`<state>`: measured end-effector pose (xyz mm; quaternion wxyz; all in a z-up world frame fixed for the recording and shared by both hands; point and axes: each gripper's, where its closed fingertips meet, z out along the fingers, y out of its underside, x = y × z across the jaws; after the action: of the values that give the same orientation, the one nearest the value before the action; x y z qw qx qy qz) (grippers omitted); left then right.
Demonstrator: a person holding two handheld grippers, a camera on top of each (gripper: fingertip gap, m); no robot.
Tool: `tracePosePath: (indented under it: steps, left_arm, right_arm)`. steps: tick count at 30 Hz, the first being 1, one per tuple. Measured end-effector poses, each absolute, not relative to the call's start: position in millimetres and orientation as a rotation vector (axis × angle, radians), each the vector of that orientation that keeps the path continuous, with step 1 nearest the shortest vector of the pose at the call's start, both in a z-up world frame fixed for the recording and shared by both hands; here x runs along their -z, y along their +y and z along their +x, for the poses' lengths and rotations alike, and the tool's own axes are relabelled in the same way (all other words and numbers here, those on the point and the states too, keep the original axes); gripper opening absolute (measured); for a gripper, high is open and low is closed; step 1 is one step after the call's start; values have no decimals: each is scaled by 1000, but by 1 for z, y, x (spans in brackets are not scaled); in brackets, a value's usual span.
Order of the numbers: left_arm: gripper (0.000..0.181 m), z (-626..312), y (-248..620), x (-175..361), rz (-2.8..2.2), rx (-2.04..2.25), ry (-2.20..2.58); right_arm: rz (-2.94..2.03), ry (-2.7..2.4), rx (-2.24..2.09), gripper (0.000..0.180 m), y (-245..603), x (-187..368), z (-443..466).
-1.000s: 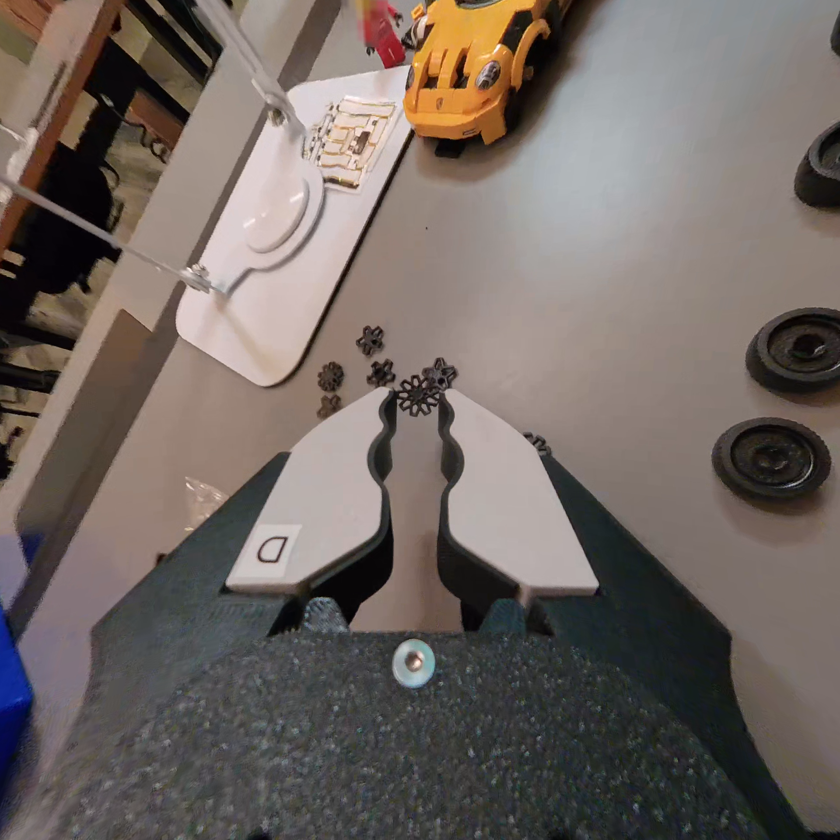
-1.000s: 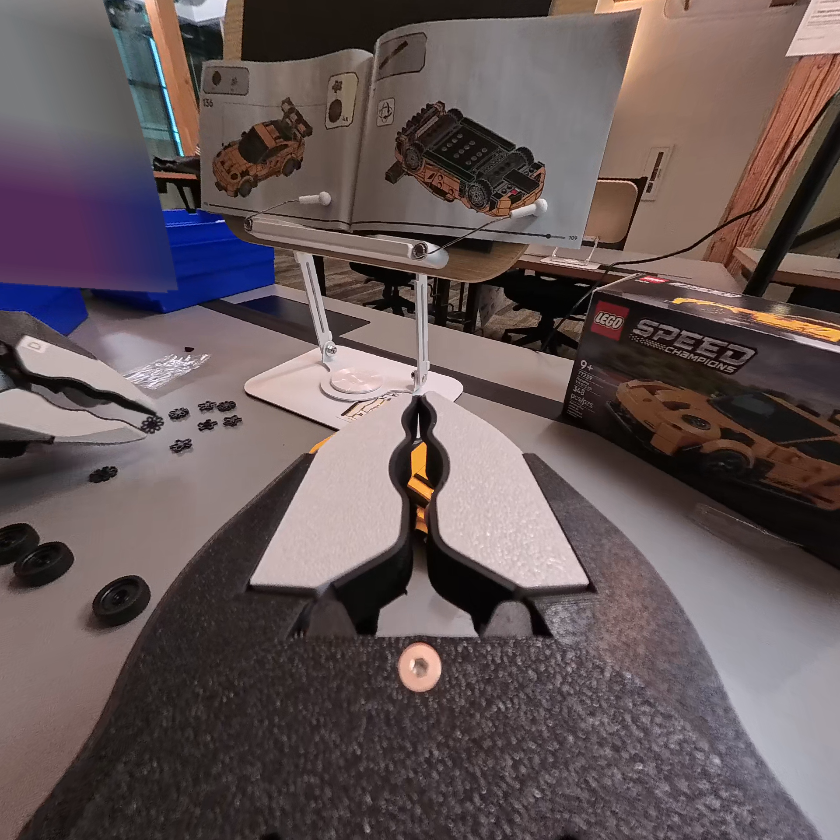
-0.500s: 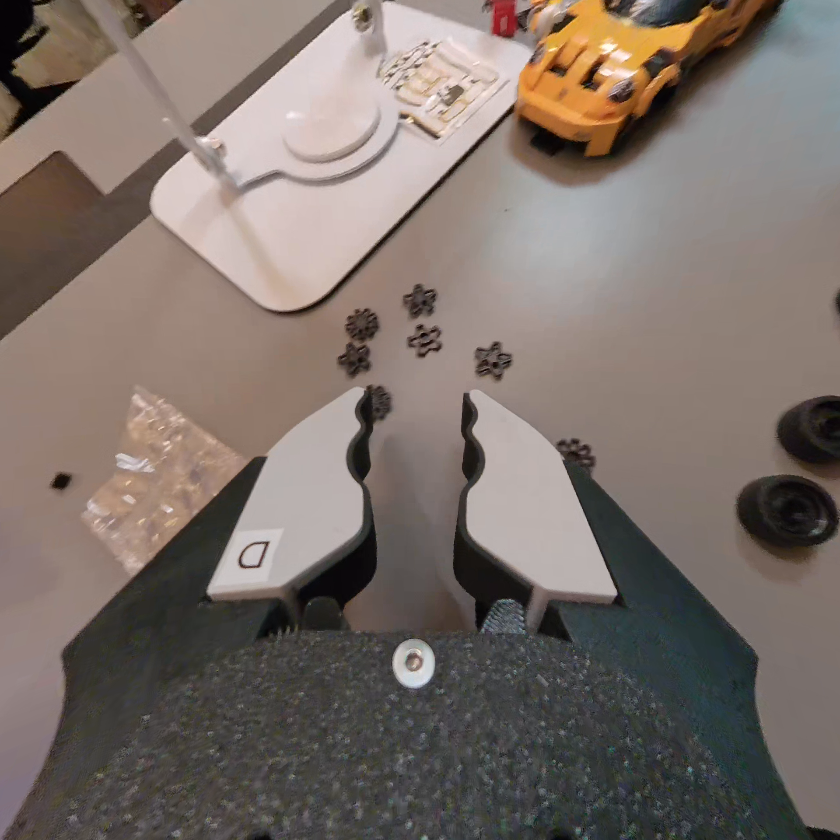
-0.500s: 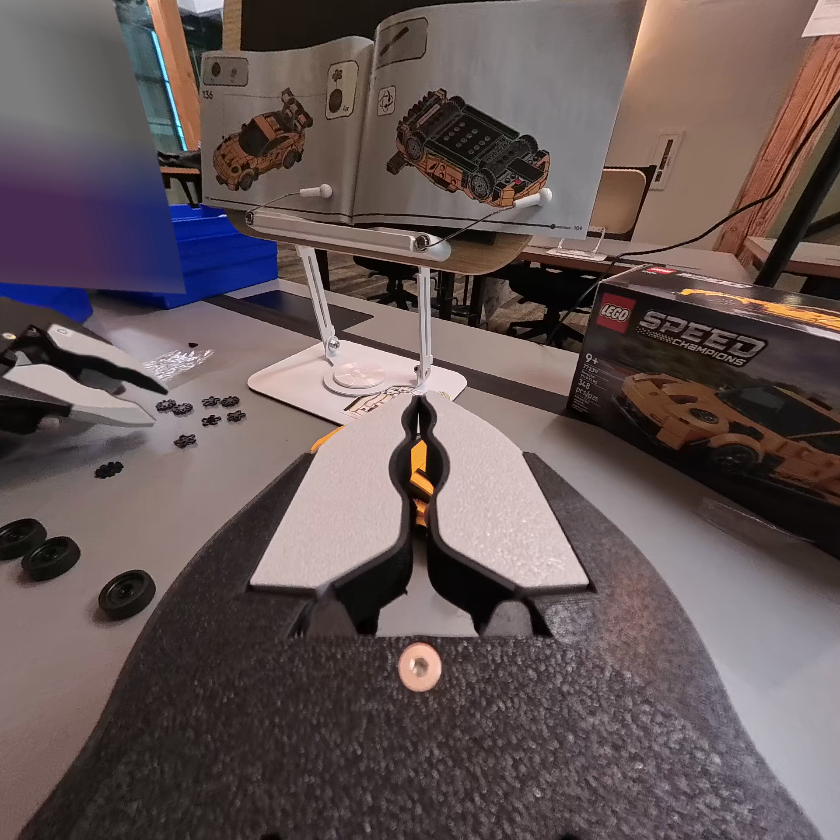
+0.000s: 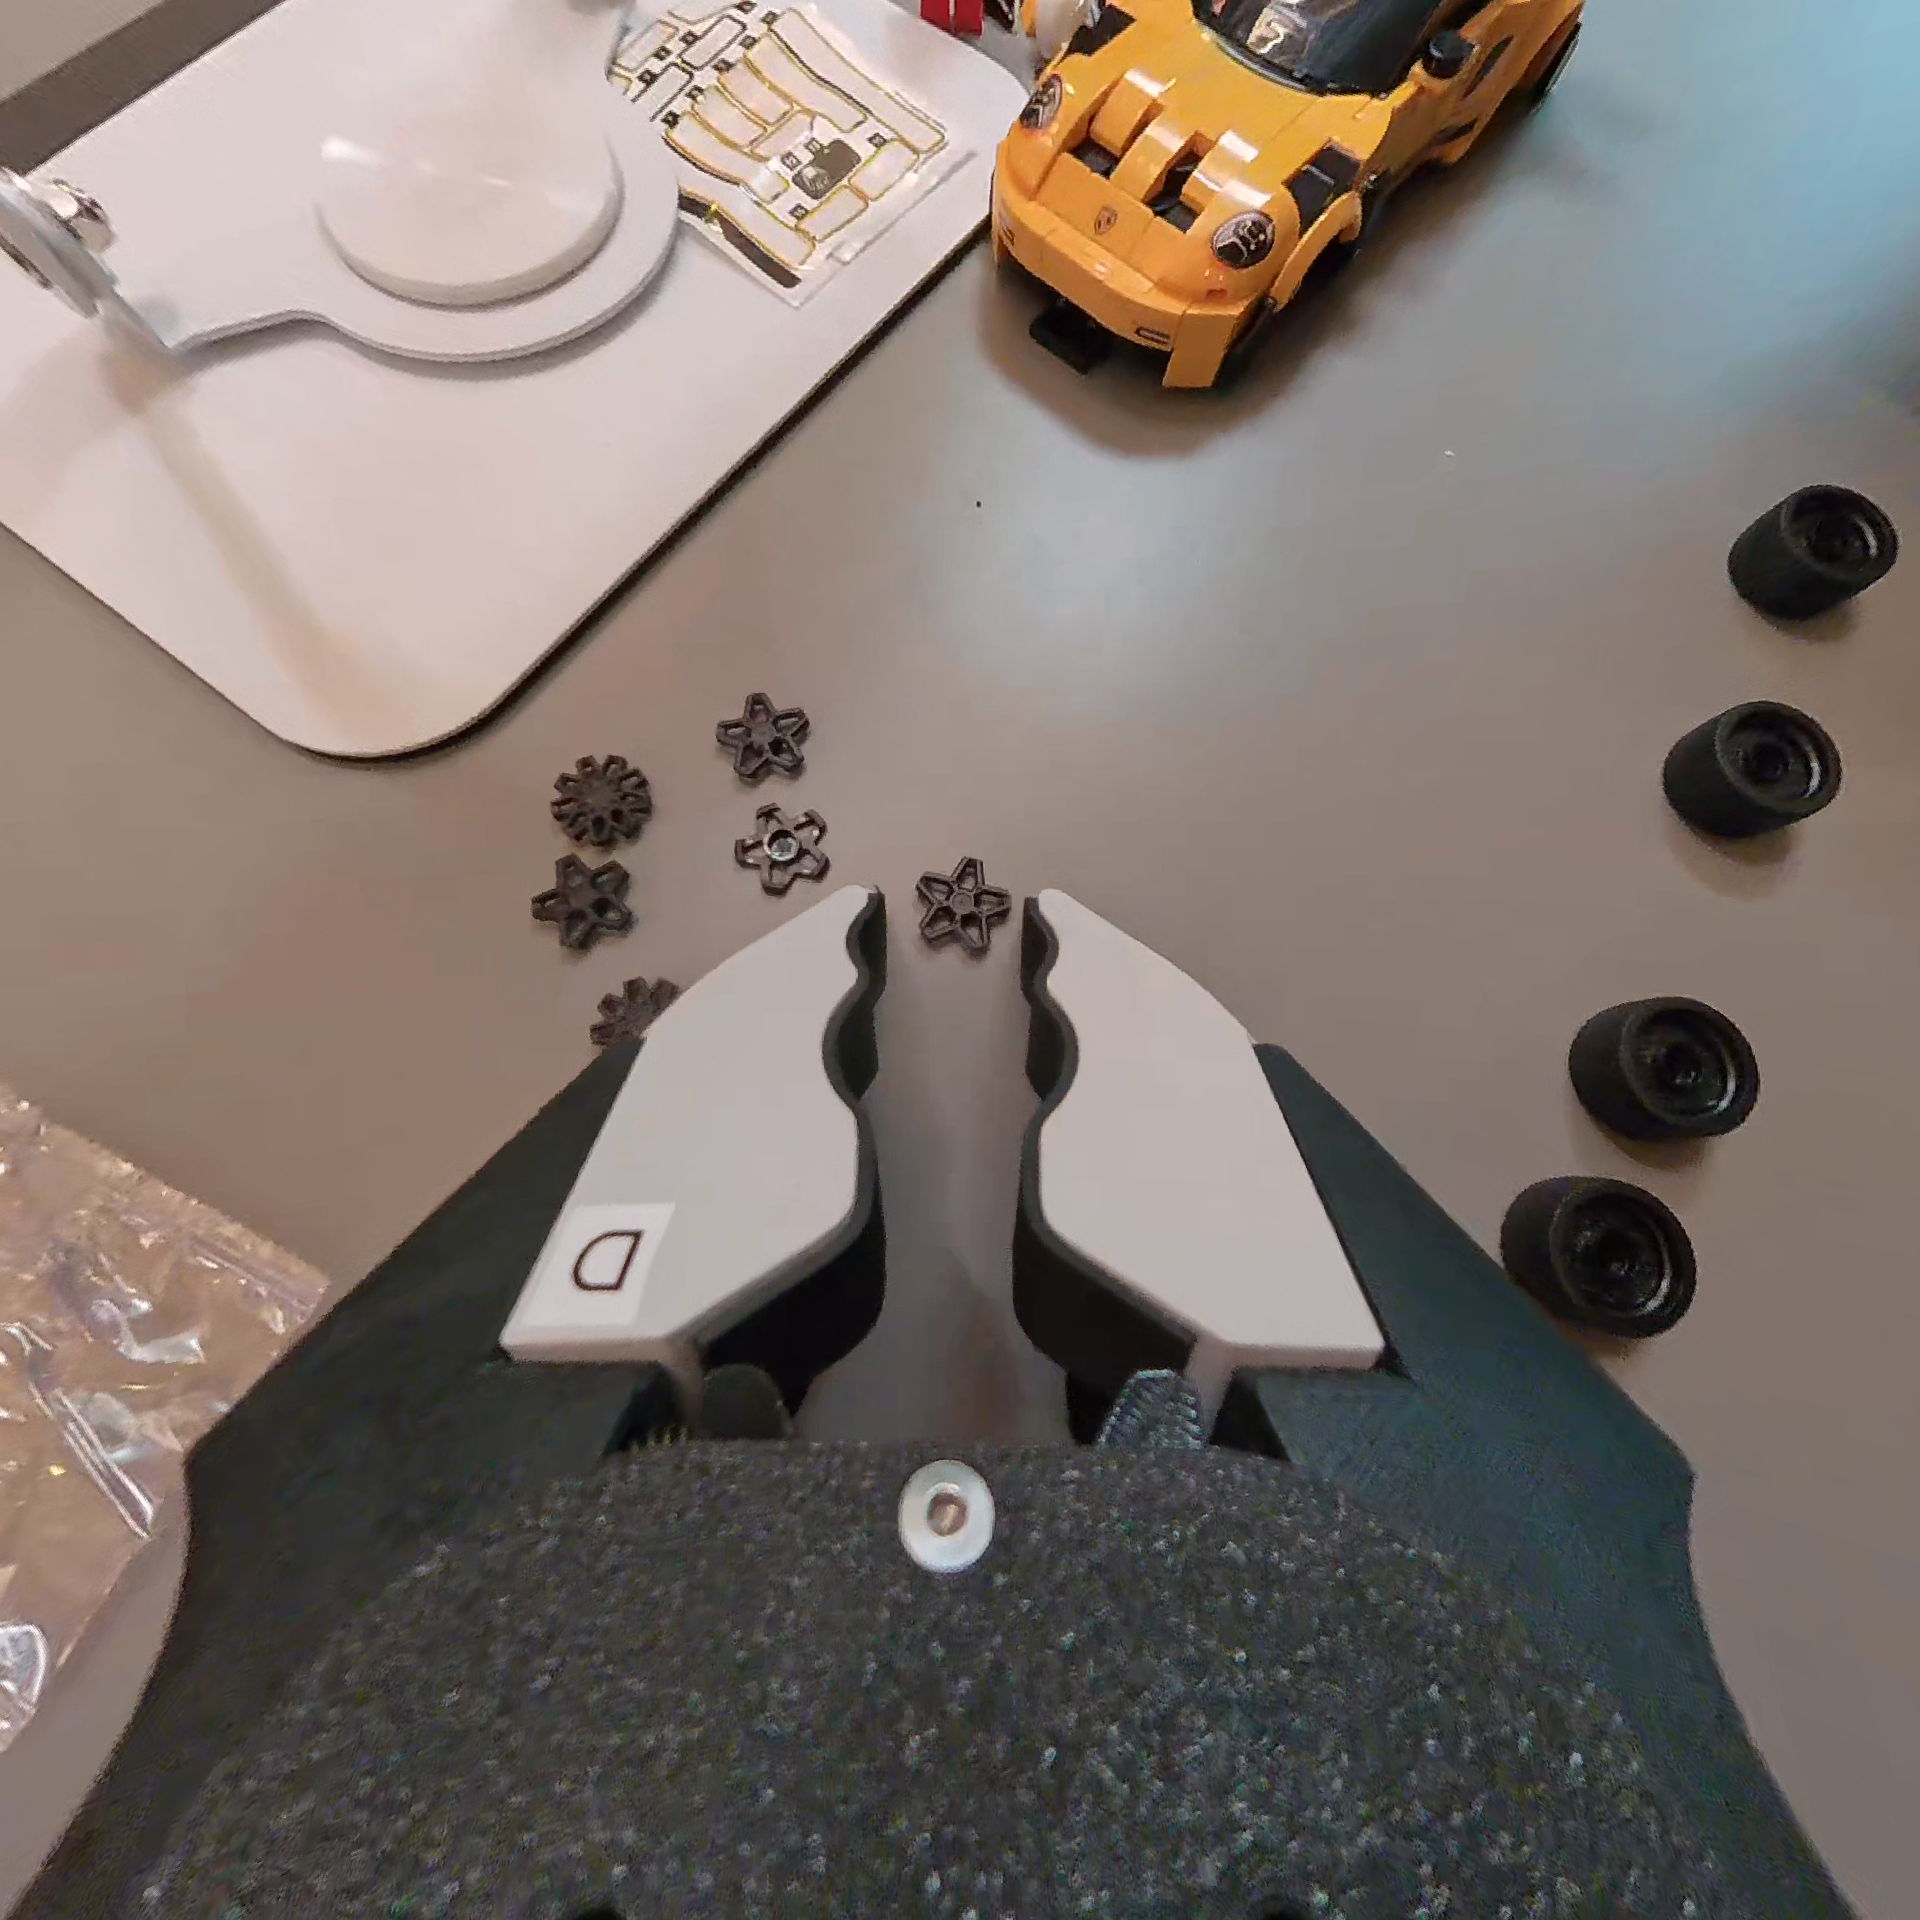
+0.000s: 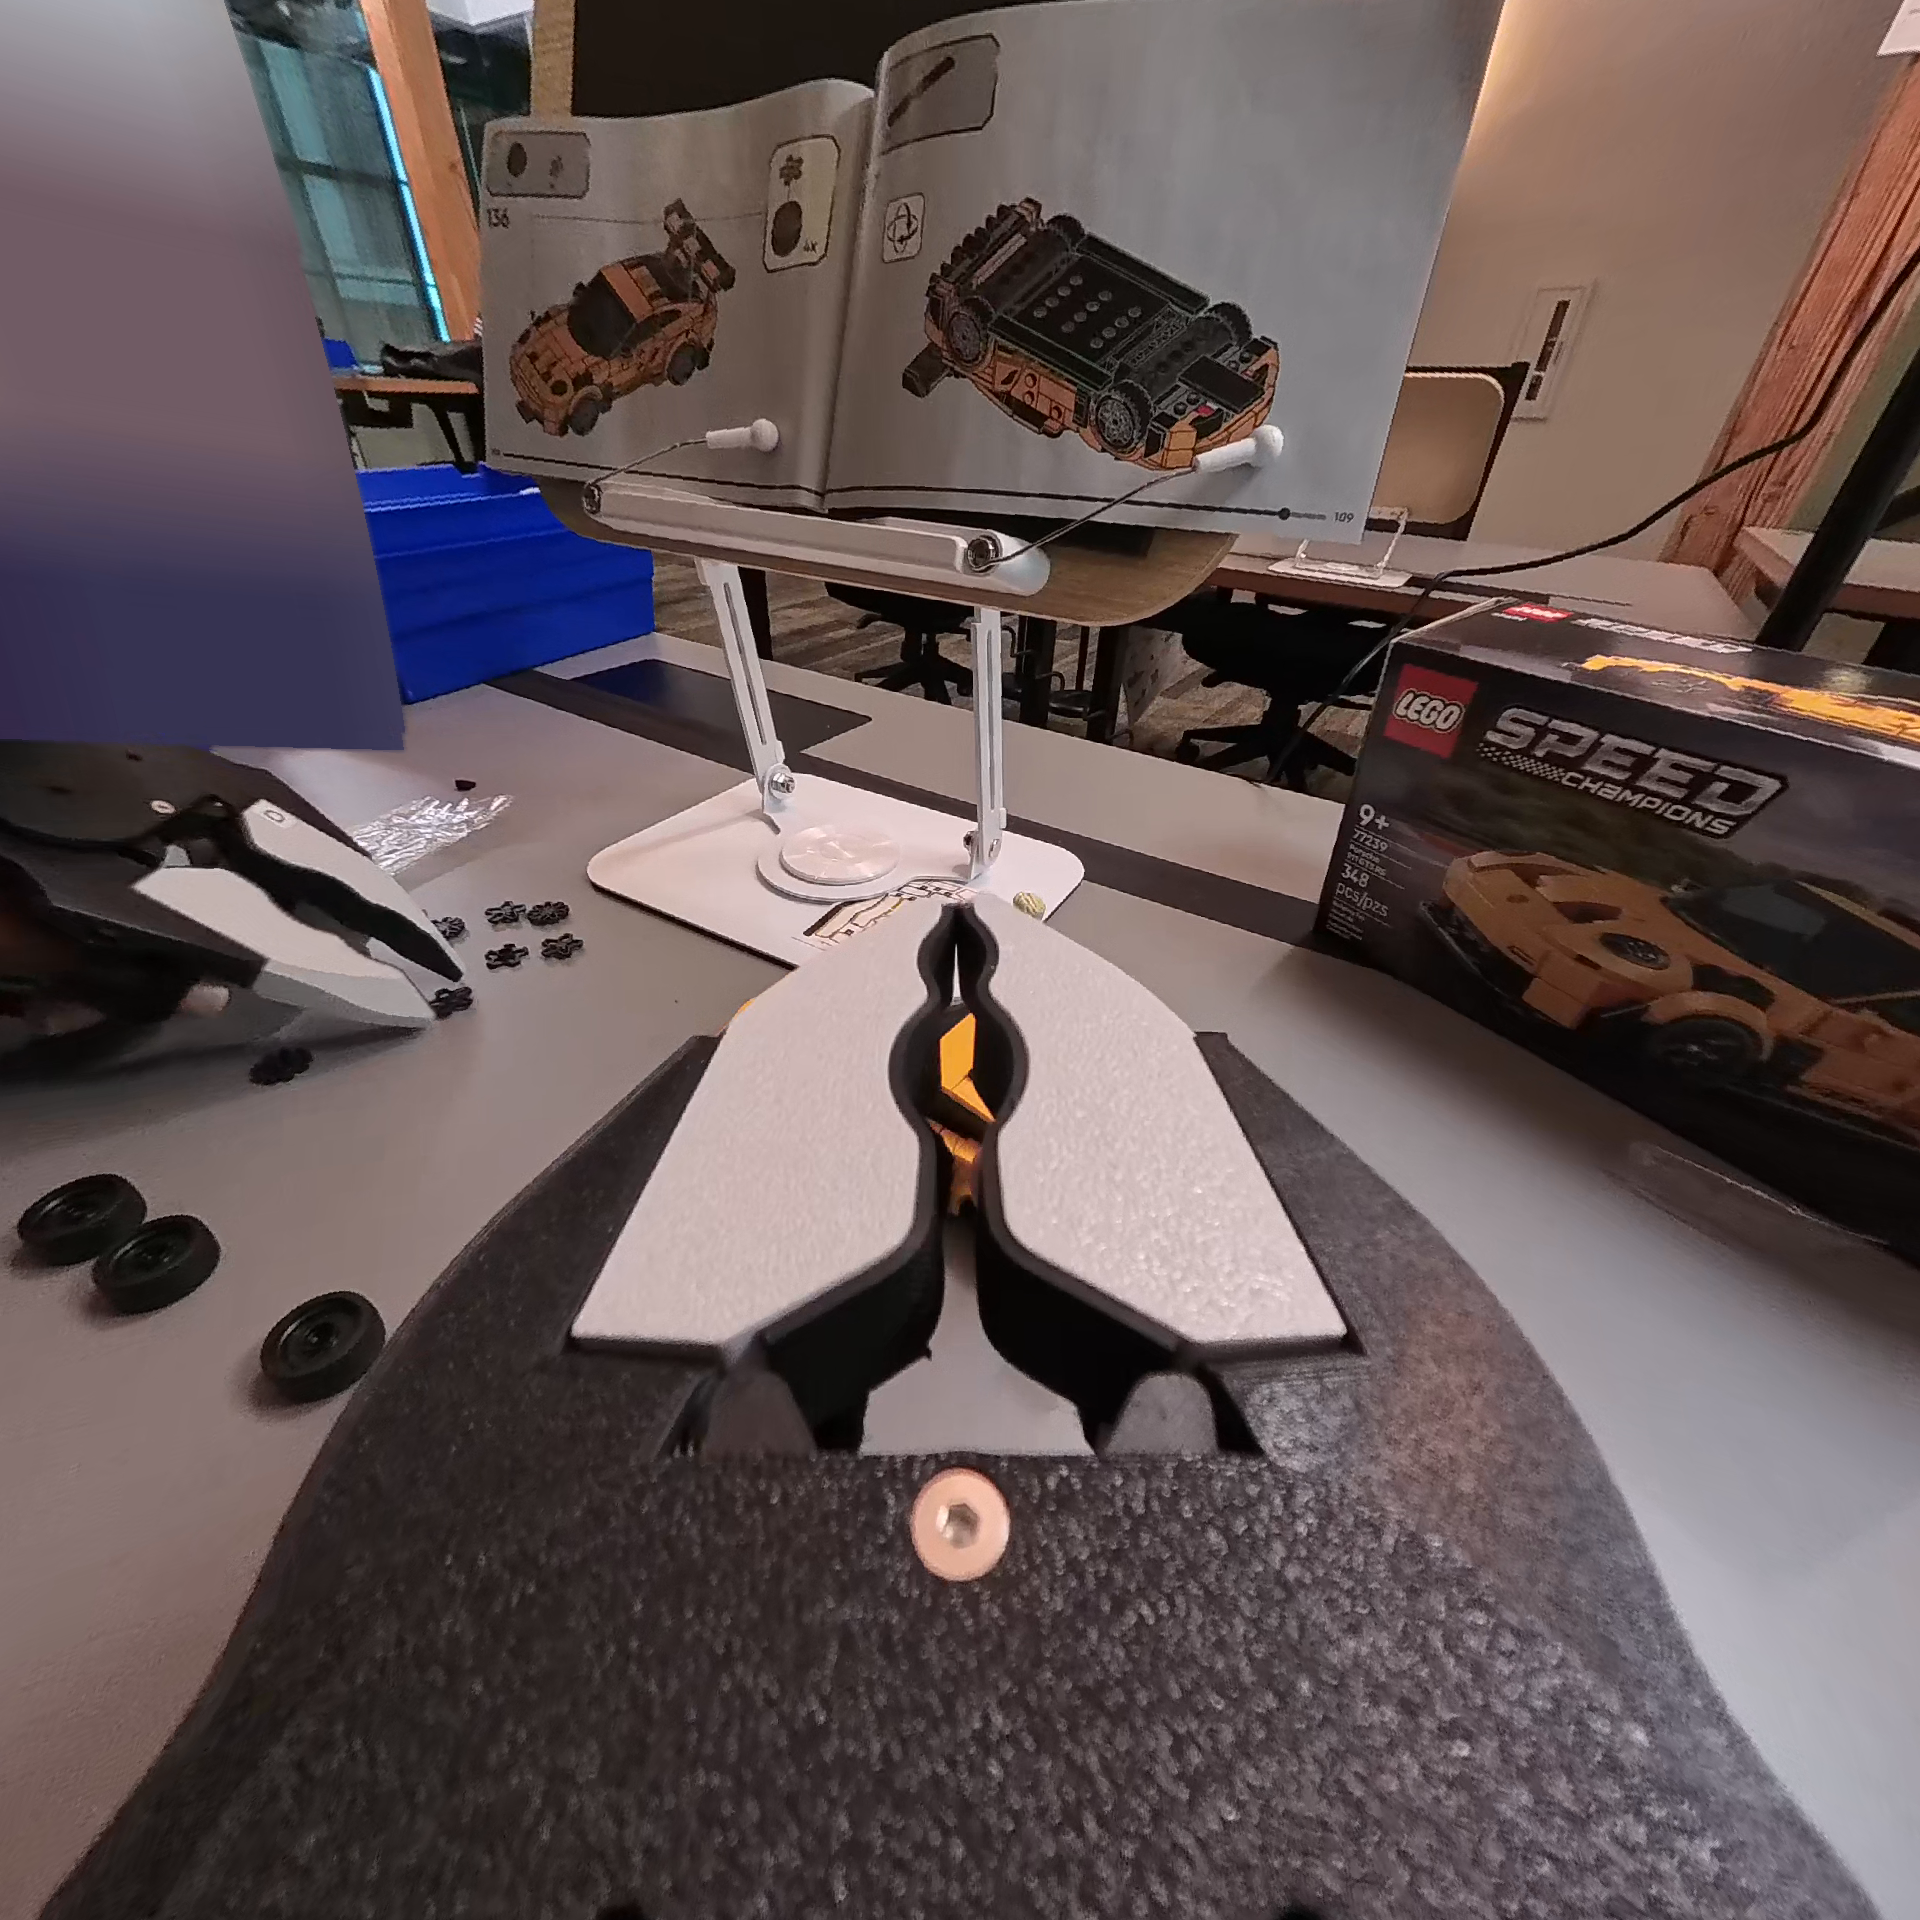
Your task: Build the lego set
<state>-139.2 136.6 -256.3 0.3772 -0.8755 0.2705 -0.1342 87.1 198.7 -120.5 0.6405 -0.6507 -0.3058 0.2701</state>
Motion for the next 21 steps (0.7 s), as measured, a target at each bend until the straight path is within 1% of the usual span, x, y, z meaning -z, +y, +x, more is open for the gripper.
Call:
tracePosePath:
  steps: [3, 6, 12, 21]
  left_arm:
    - [15, -137, 136, 257, -2228, 319, 736]
    - [12, -134, 134, 257, -2218, 303, 777]
    - [12, -128, 123, 244, -2135, 301, 865]
    - [12, -119, 76, 223, -2067, 398, 1062]
  right_arm:
    - [-1488, -698, -615, 0, 199, 122, 87]
    - [-1495, -702, -613, 0, 200, 123, 87]
    - [-1501, -714, -598, 0, 201, 126, 88]
    - [-1522, -732, -585, 0, 203, 134, 86]
